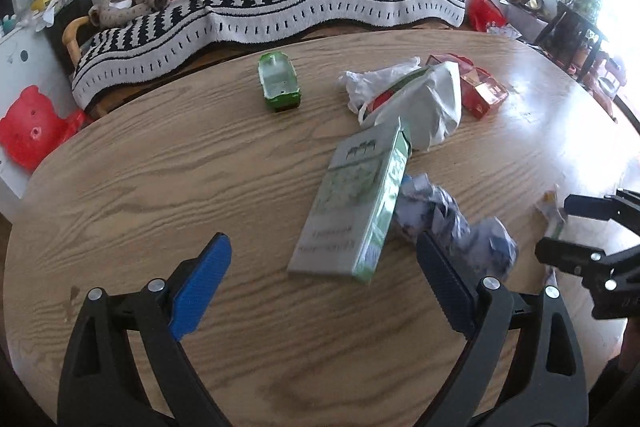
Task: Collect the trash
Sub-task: 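Grasp the green bottle with left tool while right tool grasps the white paper strip, then carry the green box and paper strip over the bin and open both tools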
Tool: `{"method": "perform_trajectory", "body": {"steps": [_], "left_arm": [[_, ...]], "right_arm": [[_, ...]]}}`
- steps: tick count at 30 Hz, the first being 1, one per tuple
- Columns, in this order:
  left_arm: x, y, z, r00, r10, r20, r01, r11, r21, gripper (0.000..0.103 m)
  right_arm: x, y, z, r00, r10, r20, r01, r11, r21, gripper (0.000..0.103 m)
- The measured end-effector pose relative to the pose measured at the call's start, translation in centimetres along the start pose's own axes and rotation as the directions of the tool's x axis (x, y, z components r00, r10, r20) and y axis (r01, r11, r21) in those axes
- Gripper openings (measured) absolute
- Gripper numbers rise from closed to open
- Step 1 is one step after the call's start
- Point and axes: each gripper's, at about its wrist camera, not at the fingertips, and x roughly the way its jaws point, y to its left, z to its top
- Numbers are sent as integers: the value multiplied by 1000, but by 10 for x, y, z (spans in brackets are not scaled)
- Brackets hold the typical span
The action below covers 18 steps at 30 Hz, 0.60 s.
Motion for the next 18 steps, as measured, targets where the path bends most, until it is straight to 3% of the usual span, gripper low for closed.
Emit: {"method": "perform_trajectory", "body": {"steps": [3, 5, 8, 11, 18], "left_arm": [[7, -1, 4, 1000, 5, -13, -5, 1000, 6, 74], [12, -1, 3, 999, 9, -36, -9, 1000, -3, 53], [13, -1, 1, 998, 30, -50, -30, 1000, 3, 27], [10, -1, 0, 997, 45, -55, -45, 999, -2, 9], [-14, 10, 4, 998, 52, -36, -54, 996, -65, 9]], "right_arm": [[1, 7, 1, 1000, -28, 11, 28, 999, -35, 61], [1, 10, 1, 999, -44, 18, 45, 997, -57, 36], [1, 12, 2, 999, -50, 18, 51, 996, -70, 15], [-1, 11, 1, 999, -47, 25, 48, 996, -71, 10], [-26, 10, 3, 995, -29, 90, 36, 996, -83, 10]]}}
